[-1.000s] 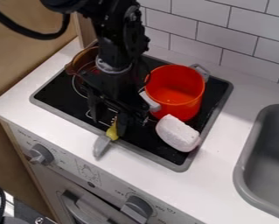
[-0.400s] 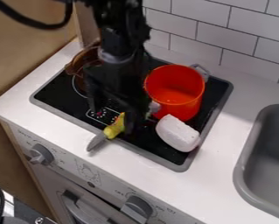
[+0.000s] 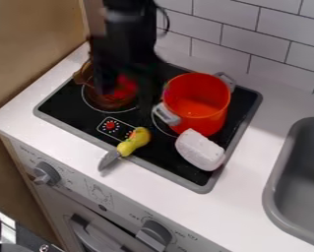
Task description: Move the yellow knife to right bottom
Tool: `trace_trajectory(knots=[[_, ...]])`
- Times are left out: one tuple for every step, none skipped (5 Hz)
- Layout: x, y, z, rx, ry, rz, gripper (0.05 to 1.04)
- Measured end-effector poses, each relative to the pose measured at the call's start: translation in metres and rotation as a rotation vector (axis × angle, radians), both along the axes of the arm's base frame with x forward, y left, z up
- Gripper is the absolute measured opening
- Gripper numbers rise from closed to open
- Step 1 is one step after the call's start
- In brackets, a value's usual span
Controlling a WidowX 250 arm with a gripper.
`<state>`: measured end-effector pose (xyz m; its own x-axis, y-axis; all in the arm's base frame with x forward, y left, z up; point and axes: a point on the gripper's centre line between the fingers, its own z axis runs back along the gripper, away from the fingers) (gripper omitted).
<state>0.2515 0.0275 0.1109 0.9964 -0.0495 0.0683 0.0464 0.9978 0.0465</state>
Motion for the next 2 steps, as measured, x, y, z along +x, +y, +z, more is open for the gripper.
trace_trajectory(knots=[[0.009, -0.004, 0.023, -0.009, -0.005, 0.020, 1.001], [0.021, -0.007, 0.045, -0.048, -0.014, 0.036, 1.001]])
